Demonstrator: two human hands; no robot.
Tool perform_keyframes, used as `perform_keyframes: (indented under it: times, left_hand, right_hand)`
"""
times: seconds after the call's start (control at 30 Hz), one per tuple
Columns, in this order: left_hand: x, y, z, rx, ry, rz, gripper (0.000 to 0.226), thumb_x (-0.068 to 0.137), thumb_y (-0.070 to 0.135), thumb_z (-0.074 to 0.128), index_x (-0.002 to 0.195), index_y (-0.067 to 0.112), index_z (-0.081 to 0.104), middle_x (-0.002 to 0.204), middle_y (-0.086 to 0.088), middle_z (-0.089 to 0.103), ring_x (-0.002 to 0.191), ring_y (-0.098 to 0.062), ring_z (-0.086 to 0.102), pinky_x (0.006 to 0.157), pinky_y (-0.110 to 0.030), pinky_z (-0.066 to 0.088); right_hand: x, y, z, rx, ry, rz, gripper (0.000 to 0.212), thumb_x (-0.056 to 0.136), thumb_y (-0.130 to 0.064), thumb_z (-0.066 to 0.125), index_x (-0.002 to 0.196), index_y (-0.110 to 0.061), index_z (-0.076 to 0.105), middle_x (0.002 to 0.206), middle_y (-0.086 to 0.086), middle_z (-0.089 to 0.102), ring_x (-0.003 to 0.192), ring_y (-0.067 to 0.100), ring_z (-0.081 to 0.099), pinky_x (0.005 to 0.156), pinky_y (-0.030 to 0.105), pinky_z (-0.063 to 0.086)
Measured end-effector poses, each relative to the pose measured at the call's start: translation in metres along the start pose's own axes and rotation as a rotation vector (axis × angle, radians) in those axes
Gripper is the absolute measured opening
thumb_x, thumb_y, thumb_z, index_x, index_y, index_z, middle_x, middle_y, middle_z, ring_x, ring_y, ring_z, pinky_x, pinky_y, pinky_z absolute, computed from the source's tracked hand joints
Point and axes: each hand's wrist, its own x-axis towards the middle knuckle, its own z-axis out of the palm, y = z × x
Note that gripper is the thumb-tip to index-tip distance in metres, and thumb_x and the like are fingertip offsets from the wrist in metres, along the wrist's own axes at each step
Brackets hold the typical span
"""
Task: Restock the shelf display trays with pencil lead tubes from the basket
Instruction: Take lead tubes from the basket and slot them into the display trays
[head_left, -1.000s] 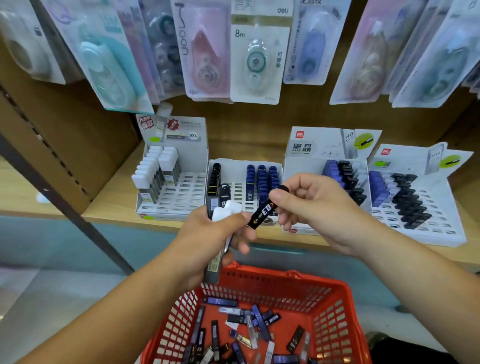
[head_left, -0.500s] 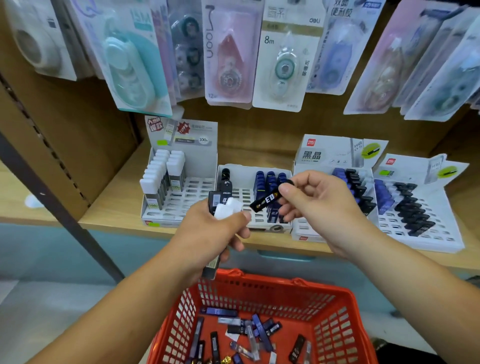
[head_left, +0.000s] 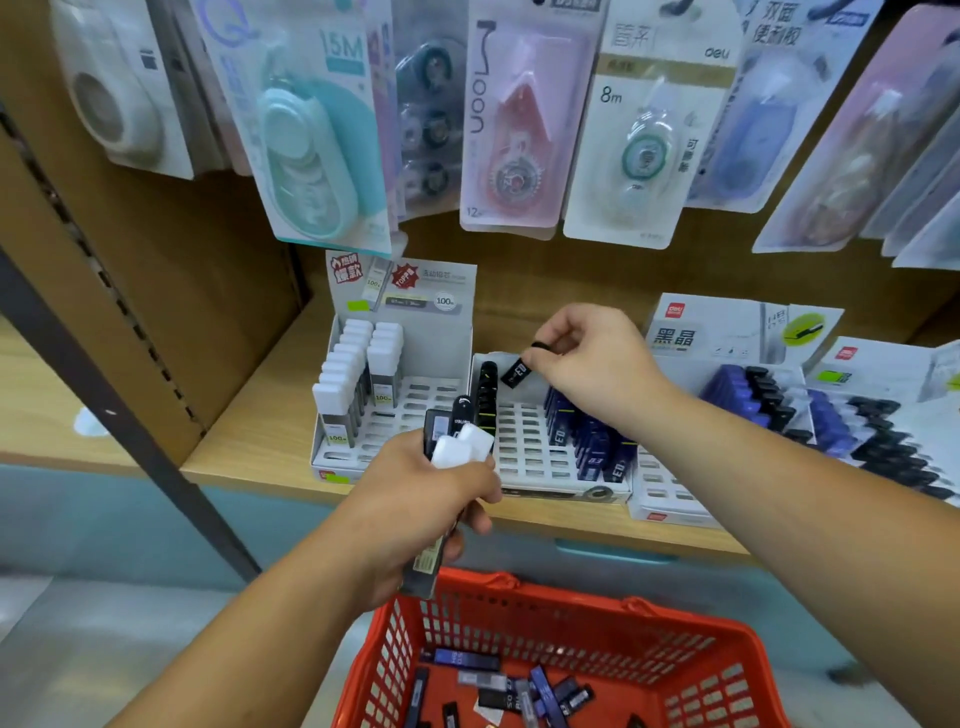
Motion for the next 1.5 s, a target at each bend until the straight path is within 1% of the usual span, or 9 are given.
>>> perform_keyframes:
  times: [0.13,0.27,0.43,0.57,0.67,0.83,1.0,1.23,1.5]
  left_hand:
    - [0.009,-0.001,-0.002,-0.038,0.064,0.029,0.017,0.087,0.002,0.068,0.103,-0.004,0.066,0.078,-0.012,0.069,0.061,-0.020,0.062,0.045,-0.029,0.038]
    - [0.014,-0.001,0.000,-0.075,0.116,0.046,0.015,0.090,0.008,0.071,0.103,0.002,0.066,0.078,-0.009,0.071,0.061,-0.019,0.062,0.046,-0.030,0.040]
    - [0.016,-0.002,0.001,-0.043,0.138,0.028,0.012,0.092,0.010,0.071,0.100,0.003,0.066,0.076,-0.009,0.071,0.055,-0.016,0.061,0.047,-0.030,0.041]
    - [0.015,-0.002,-0.001,-0.066,0.089,0.016,0.019,0.088,0.002,0.069,0.105,-0.005,0.065,0.082,-0.011,0.070,0.064,-0.019,0.063,0.047,-0.030,0.040]
    - [0.009,0.000,-0.003,-0.140,-0.007,0.005,0.018,0.089,0.001,0.072,0.105,0.000,0.066,0.091,-0.016,0.074,0.068,-0.019,0.062,0.048,-0.029,0.038]
    - [0.008,0.001,-0.006,-0.191,-0.045,0.014,0.015,0.096,0.011,0.070,0.108,0.005,0.067,0.087,-0.016,0.075,0.065,-0.019,0.062,0.048,-0.028,0.038]
    - [0.007,0.001,-0.005,-0.192,-0.094,-0.007,0.023,0.098,0.028,0.070,0.110,0.010,0.063,0.083,-0.013,0.072,0.065,-0.021,0.064,0.056,-0.034,0.052]
    - [0.010,-0.002,-0.004,-0.215,-0.110,0.009,0.016,0.100,0.026,0.068,0.098,0.012,0.060,0.077,-0.009,0.060,0.058,-0.019,0.053,0.055,-0.033,0.048]
    - [0.012,-0.001,-0.007,-0.308,-0.089,0.032,0.010,0.102,0.019,0.063,0.096,0.011,0.064,0.078,-0.009,0.065,0.059,-0.018,0.055,0.056,-0.031,0.051]
  right_hand:
    - [0.000,0.001,-0.004,0.139,0.013,0.071,0.012,0.089,-0.016,0.078,0.091,-0.021,0.067,0.090,0.024,0.072,0.076,0.029,0.075,0.067,0.041,0.062]
    - [-0.010,-0.006,-0.017,0.301,-0.025,0.128,0.024,0.094,-0.008,0.073,0.113,-0.020,0.063,0.089,0.028,0.070,0.073,0.032,0.075,0.066,0.040,0.064]
    - [-0.010,-0.010,-0.023,0.244,-0.031,0.109,0.017,0.086,-0.005,0.082,0.096,-0.012,0.070,0.076,0.011,0.076,0.072,0.024,0.077,0.065,0.031,0.064]
    - [0.003,-0.009,-0.009,0.119,-0.078,0.104,0.017,0.082,-0.004,0.085,0.085,-0.016,0.073,0.078,0.007,0.077,0.070,0.020,0.078,0.076,0.040,0.066]
    - [0.011,-0.005,0.003,0.047,-0.136,0.096,0.017,0.082,-0.005,0.084,0.081,-0.018,0.073,0.076,0.006,0.077,0.072,0.022,0.077,0.076,0.044,0.065]
    - [0.012,-0.001,0.009,-0.133,-0.163,-0.006,0.014,0.086,-0.015,0.083,0.083,-0.024,0.072,0.081,-0.005,0.072,0.077,0.011,0.068,0.069,0.026,0.055]
    - [0.011,-0.001,0.014,-0.143,-0.133,-0.086,0.015,0.088,-0.012,0.079,0.083,-0.023,0.070,0.083,-0.006,0.069,0.080,0.009,0.065,0.069,0.022,0.052]
    - [0.015,0.007,0.014,-0.207,-0.115,-0.140,0.021,0.086,-0.018,0.078,0.078,-0.032,0.065,0.084,-0.011,0.069,0.085,0.014,0.067,0.081,0.044,0.060]
    - [0.020,0.009,0.011,-0.192,-0.196,-0.107,0.017,0.086,-0.016,0.081,0.078,-0.027,0.072,0.085,-0.009,0.072,0.086,0.014,0.069,0.086,0.045,0.060]
